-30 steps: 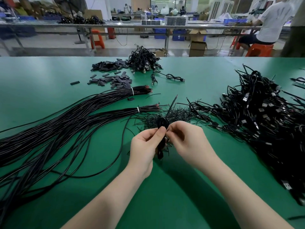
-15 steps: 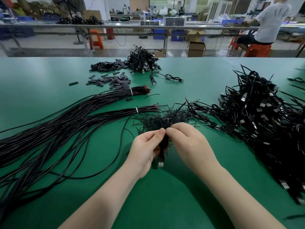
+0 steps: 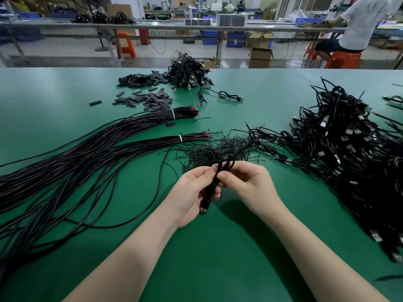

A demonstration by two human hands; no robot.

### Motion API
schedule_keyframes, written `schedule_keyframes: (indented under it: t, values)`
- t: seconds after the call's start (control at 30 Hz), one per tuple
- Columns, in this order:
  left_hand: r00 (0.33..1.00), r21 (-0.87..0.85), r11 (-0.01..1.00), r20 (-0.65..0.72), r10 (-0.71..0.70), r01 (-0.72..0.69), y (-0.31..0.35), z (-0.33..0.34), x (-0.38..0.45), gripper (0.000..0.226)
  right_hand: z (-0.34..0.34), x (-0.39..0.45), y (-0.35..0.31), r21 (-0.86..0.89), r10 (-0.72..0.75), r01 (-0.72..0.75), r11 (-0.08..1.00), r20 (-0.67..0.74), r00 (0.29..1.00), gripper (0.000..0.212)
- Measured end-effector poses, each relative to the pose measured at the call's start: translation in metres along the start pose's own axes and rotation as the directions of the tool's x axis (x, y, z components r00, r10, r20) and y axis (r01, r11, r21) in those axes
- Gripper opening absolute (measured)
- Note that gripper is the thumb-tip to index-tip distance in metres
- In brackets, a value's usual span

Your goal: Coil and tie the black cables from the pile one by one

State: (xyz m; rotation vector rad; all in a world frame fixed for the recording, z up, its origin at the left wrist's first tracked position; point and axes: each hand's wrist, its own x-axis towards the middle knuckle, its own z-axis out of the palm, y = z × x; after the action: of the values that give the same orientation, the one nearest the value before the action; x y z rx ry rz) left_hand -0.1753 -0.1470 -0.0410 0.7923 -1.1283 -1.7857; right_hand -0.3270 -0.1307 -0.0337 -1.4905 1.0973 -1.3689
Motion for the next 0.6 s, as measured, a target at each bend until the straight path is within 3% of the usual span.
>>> schedule_keyframes:
  t: [0.2, 0.4, 0.6]
  values:
    - [0.993, 0.101, 0.992, -0.085, 0.079, -0.07, -0.007, 0.007, 0.005, 0.024, -0.001, -0.004, 0.004, -0.151, -0.071, 0.054, 0.987, -0.108, 0.992, 0.024]
    - [0.992, 0.209, 0.978, -0.118, 0.05, -0.024, -0.008, 0.01, 0.003, 0.035, 0.001, -0.007, 0.008, -0.242, -0.098, 0.059, 0.968, -0.154, 0.983, 0.025]
    - [0.988, 0.219, 0.975, -0.132, 0.079, -0.049, -0.012, 0.015, 0.003, 0.036, 0.004, -0.005, 0.01, -0.379, -0.183, 0.093, 0.921, -0.209, 0.961, 0.013]
